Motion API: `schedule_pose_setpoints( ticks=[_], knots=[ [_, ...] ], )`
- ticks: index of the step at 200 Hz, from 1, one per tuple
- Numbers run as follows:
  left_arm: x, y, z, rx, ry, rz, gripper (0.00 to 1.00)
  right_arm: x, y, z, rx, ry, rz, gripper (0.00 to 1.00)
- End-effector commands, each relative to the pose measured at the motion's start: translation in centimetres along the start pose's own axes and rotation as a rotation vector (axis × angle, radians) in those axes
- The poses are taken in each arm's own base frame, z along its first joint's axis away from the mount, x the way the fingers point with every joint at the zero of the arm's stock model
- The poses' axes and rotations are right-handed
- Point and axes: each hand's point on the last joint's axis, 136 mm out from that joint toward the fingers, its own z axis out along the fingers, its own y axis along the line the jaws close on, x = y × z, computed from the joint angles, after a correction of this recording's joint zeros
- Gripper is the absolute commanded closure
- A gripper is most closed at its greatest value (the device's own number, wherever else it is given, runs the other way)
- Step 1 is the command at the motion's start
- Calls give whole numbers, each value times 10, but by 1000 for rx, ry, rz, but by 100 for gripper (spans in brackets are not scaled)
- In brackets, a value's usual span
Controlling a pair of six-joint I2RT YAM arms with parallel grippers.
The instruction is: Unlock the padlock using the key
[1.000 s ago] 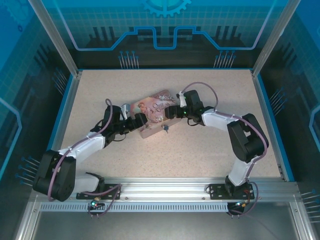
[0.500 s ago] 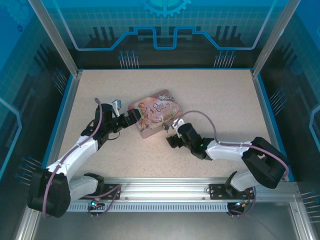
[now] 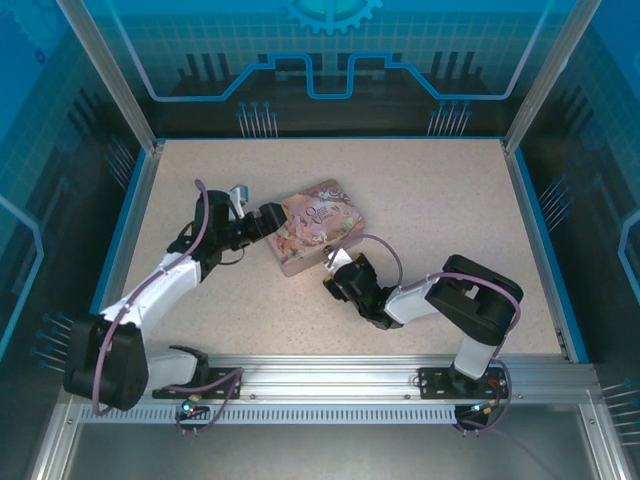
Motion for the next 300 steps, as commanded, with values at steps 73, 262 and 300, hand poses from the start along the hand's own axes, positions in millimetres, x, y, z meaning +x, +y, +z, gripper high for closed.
schedule_pose_setpoints(
  ticks=[73,262,300],
  knots=[
    [-4,-42,34,82,69,19,9,-19,-11,27,22,-78,8,33],
    [28,15,70,-108,148,25,9,-20,-23,19,-29,-75,20,88],
    [33,25,73,-134,160,23,9,-22,-23,16,-83,-74,46,90]
  ],
)
